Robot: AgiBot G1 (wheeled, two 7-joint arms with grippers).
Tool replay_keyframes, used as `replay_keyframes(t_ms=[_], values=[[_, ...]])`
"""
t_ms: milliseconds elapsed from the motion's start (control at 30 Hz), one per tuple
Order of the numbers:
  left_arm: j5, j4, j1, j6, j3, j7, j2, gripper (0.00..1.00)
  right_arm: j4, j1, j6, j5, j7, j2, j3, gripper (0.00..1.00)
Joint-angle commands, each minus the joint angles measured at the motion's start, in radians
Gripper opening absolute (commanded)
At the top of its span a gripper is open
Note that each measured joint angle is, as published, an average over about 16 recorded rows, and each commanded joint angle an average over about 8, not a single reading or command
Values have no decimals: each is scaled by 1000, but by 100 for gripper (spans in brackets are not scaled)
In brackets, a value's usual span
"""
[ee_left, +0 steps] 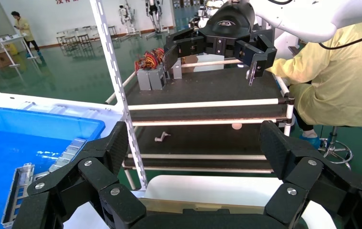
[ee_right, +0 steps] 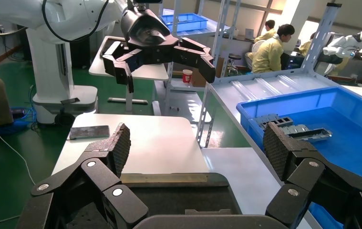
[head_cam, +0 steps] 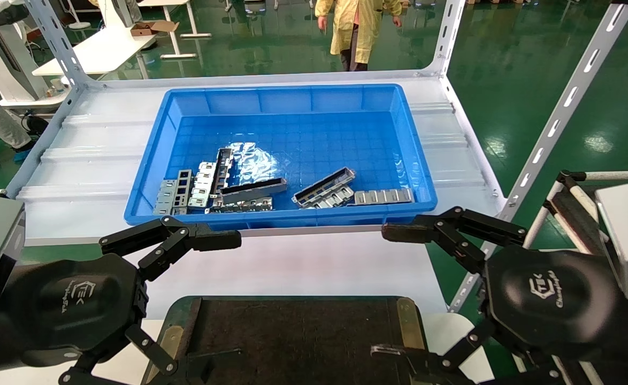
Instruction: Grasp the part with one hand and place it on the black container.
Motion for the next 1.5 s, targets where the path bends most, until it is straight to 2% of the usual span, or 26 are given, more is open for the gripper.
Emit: replay_keyframes(t_ms=[33, 1500], values=[[0, 0, 0, 0, 0, 0, 0, 100, 0, 0, 0, 0, 0, 0, 0, 100], [0, 0, 0, 0, 0, 0, 0, 100, 0, 0, 0, 0, 0, 0, 0, 100]])
